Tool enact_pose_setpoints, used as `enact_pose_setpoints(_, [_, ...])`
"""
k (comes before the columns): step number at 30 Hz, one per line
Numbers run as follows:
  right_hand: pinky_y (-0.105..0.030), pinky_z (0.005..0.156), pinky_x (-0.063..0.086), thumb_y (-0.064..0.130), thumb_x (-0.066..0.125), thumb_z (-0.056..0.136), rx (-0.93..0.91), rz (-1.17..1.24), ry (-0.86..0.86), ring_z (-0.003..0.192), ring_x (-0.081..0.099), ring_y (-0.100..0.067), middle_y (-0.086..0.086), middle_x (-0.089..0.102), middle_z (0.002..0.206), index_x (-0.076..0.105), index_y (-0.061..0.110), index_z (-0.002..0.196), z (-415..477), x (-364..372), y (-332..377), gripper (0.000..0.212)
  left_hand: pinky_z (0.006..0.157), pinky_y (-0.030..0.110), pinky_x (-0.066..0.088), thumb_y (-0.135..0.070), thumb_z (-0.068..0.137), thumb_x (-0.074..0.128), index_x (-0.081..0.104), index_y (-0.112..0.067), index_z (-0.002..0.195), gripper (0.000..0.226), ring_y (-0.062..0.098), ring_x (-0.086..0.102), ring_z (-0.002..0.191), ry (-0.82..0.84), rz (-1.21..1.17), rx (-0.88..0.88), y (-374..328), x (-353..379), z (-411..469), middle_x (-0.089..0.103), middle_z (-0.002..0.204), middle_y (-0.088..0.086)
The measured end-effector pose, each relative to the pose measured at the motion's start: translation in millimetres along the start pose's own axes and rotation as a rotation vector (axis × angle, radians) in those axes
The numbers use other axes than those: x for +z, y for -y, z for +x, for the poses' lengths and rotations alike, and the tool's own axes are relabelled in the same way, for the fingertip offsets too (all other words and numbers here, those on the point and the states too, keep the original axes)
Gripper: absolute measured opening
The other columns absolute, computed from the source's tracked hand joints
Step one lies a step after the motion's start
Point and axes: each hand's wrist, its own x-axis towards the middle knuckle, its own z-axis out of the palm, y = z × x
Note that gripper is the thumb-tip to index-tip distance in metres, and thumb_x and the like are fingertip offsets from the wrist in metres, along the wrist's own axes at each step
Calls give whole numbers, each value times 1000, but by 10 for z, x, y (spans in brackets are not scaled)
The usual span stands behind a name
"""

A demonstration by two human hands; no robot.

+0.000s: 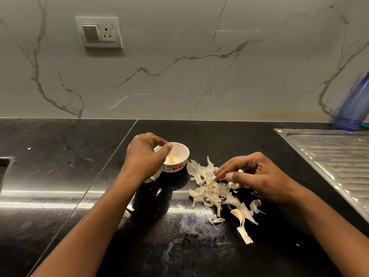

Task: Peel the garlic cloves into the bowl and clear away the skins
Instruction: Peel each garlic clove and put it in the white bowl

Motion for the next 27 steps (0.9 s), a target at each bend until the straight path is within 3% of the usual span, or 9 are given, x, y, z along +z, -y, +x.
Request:
enact_pose_setpoints(2, [-23,82,59,32,71,100,8,-2,-22,102,76,-15,6,81,106,84,22,106,-3,24,11,18,79,29,53,-34,96,74,83,-18,107,21,2,63,89,-28,-66,37,-40,-8,-27,77,108,-2])
enact_pose_setpoints(4, [-24,79,60,27,72,99,14,-14,-90,95,77,-14,5,82,102,82,21,110,9,41,1,16,67,16,45,-31,97,74,83,-17,106,19,-5,58,73,-65,-103,108,-85,-3,-71,75,96,-5])
enact_pose_setpoints(6, [-26,75,61,18,76,96,26,-71,-183,87,77,-11,8,82,97,82,25,110,22,35,-29,16,62,7,41,-29,96,74,83,-18,102,15,-11,60,72,-86,-117,196,-144,21,-134,74,91,-10])
enact_pose_setpoints(8, [-26,74,61,19,80,94,43,-191,-238,84,76,-7,15,81,93,83,30,105,25,20,-71,17,65,7,43,-27,95,76,83,-20,99,10,-9,64,78,-75,-125,271,-208,73,-208,77,92,-12])
enact_pose_setpoints(12, [-34,78,59,51,82,87,101,-477,-229,88,69,0,30,75,90,83,46,95,36,44,-129,9,61,21,53,-23,93,79,84,-24,98,7,5,67,66,2,-148,377,-312,215,-383,76,84,-16])
enact_pose_setpoints(15, [-36,82,53,61,78,85,116,-576,-214,98,58,3,29,70,93,80,50,95,57,92,-140,15,62,23,55,-21,94,79,84,-23,99,8,5,68,68,105,-145,424,-362,298,-484,75,81,-16])
enact_pose_setpoints(19, [-37,84,55,59,75,88,144,-575,-169,101,54,3,21,62,96,78,47,104,88,151,-161,21,64,17,49,-30,95,78,83,-27,105,12,0,67,69,194,-113,421,-355,379,-541,77,83,-16])
enact_pose_setpoints(22, [-40,87,57,56,77,88,131,-537,-165,101,56,1,19,62,97,78,47,101,104,166,-177,15,65,15,46,-33,94,78,83,-27,106,14,-2,65,68,216,-112,431,-359,406,-546,77,84,-16])
enact_pose_setpoints(27, [-24,82,53,39,81,90,47,-306,-217,102,67,0,19,72,103,83,42,99,80,129,-114,9,59,6,36,-34,94,79,81,-28,114,21,-11,58,61,268,-131,400,-372,424,-569,76,83,-17])
